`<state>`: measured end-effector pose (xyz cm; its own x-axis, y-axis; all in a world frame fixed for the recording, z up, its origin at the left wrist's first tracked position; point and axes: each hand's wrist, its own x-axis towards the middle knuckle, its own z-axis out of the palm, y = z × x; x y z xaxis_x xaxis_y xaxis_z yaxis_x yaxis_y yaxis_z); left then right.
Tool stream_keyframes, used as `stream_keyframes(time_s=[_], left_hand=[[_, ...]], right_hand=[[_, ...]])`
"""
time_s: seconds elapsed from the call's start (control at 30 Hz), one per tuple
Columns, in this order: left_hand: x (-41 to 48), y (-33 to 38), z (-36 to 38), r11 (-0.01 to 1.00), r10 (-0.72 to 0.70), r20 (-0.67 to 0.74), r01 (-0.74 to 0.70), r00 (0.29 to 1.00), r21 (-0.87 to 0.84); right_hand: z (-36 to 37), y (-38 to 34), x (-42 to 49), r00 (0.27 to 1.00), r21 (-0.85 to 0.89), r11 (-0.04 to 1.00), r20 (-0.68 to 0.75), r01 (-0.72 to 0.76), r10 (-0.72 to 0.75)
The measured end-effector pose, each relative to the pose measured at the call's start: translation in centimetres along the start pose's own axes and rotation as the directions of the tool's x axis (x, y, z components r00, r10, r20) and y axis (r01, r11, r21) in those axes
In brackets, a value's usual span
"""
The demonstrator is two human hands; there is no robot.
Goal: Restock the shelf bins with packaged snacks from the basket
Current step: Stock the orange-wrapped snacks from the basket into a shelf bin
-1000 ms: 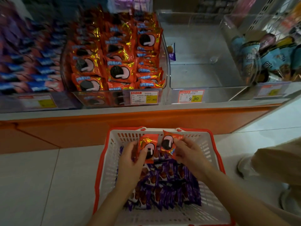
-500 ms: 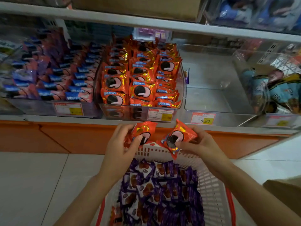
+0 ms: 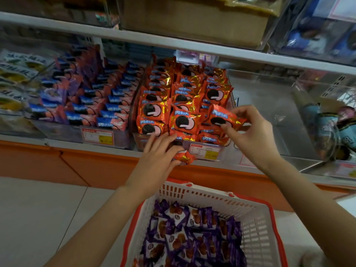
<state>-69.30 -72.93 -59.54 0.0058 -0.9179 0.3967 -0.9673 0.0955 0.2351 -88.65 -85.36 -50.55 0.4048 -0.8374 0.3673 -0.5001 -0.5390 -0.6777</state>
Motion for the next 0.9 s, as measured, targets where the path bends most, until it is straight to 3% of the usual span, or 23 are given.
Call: stream_keyframes(time_s=[0.2,0.43,0.73,0.9], left_hand=[[0.0,0.3,0.7,0.998,-0.044,-0.015,0.043,0.999,-0.048],[0.2,0.2,0.5,0.997,-0.036,-0.042,0.033,0.998,-0.070],[0.4,0.4,0.0,0.996,-0.040,-0.032,0.037,0.999,-0.079],[0.3,0.6,-0.5,0.994,-0.062,0.015,0.063,0.998,-0.091]], right_hand=[[1.5,0.4,4.9,0.994,-0.241,0.965,0.068,0.104,-0.091],[3.3,1.1,7.9,0.990,-0.533,0.843,0.141,0.065,0.013],[3.3,2.1,8.7,0.988,-0.446,0.891,0.156,0.079,-0.010],[4.0,1.9,8.7,0.989,-0.730,0.670,0.071,0.138,-0.127]])
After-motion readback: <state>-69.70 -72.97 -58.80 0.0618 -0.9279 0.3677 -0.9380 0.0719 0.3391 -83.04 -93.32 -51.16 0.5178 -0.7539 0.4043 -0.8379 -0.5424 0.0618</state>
